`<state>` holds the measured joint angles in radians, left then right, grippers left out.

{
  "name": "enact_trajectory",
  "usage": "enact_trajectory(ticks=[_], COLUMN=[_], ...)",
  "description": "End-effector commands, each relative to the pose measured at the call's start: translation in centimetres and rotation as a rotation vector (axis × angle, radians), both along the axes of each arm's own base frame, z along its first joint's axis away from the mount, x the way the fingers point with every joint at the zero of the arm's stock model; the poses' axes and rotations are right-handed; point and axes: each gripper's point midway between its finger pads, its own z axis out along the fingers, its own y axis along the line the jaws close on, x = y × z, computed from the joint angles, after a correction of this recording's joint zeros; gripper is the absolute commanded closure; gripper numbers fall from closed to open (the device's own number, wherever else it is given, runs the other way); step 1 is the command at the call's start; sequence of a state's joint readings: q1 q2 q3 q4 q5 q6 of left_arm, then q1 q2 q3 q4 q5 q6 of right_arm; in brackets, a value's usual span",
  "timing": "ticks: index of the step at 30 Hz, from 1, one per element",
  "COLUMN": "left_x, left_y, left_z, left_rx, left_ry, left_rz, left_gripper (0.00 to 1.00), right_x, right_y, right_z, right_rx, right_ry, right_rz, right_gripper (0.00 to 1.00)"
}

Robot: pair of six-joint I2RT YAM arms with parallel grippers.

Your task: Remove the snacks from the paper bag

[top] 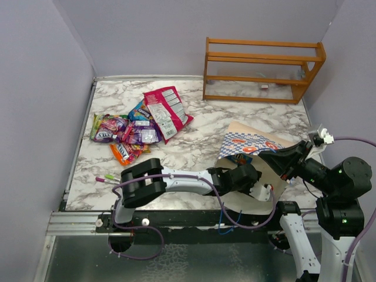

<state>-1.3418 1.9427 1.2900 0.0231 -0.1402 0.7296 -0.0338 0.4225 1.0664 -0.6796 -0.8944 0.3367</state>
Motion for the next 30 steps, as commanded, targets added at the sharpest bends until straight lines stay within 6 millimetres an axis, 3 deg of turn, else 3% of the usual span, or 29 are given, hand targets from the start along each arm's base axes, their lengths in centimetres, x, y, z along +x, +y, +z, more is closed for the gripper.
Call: enact_trajectory(ticks=[1,15,25,30], left_x=[1.9,8.3,4.5,4.1], left_y=[-0.2,-1.0,-0.5,-1.2], left_z=[-0.9,-2.6,1.2,2.5], left_rx=[0.043,0.055,-0.187,-0.289], left_ry=[-0.021,-0.054,0.198,0.308], left_rz=[0.01,0.186,0.217,0.297], left_gripper=[0.47,0.46,0.46,0.45], right_x=[-0.8,-1.2,0.7,0.8], right_y=[0.1,0.2,-1.3,-1.0], right_z=[1.7,2.3,1.5,1.5], right_rx=[0.008,0.013,0.038,0.049], right_ry=[-0.063,-0.063,-0.002,0.005], right_rz=[0.004,0.008,-0.13,-0.105], right_gripper=[0.98,0.98,0.98,0.98])
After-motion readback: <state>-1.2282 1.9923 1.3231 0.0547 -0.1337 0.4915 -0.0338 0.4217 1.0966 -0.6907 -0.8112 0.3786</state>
